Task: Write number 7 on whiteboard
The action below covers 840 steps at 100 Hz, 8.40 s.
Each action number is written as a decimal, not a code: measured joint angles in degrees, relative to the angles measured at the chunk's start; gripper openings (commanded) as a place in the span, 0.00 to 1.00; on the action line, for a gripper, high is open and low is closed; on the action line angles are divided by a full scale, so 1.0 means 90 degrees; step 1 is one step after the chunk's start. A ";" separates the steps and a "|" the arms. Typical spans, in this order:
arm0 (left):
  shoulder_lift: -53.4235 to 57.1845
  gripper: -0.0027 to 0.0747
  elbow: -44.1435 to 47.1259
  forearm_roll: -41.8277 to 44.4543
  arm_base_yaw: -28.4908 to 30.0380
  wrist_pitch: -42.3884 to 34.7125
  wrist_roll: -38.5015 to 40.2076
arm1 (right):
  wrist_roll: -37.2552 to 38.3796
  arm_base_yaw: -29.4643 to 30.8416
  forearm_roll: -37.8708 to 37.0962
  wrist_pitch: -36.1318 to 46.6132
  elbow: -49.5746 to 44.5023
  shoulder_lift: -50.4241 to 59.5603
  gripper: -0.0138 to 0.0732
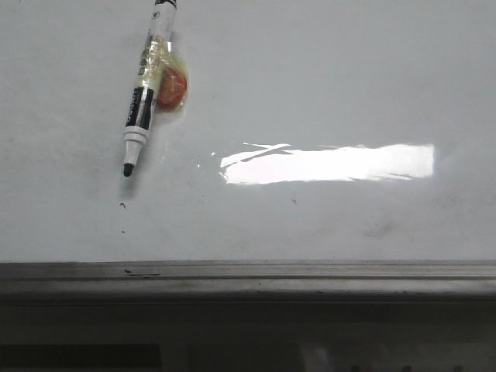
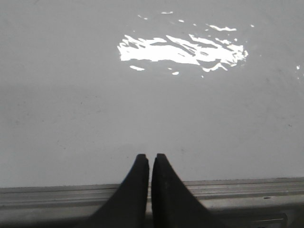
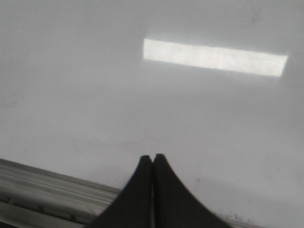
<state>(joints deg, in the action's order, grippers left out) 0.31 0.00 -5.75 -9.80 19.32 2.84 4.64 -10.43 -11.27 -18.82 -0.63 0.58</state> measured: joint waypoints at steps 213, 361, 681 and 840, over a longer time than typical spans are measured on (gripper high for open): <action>-0.1201 0.02 -0.1952 -0.2292 0.0000 0.0422 -0.0191 | -0.0070 0.0000 0.2256 -0.0639 0.2675 -0.0874 0.17; -0.7362 0.19 -0.3608 -0.4399 -0.4189 -0.2534 -0.2300 | -0.0654 0.0000 0.3145 -0.2162 0.3469 -0.2145 0.60; -0.6126 0.03 -0.3264 -0.9605 -0.4972 0.1517 -1.1010 | -0.9199 -0.3024 0.9285 -0.2774 0.4492 -0.6280 0.49; -0.2553 0.01 -0.2638 -1.1078 -0.4972 -0.3352 -1.0482 | -0.9271 -0.4246 0.7250 0.2091 0.4129 -0.5466 0.10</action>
<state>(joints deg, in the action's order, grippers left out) -22.66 -23.74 -105.46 -54.55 -10.84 -91.50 -78.79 -48.64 53.99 0.00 36.53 -48.61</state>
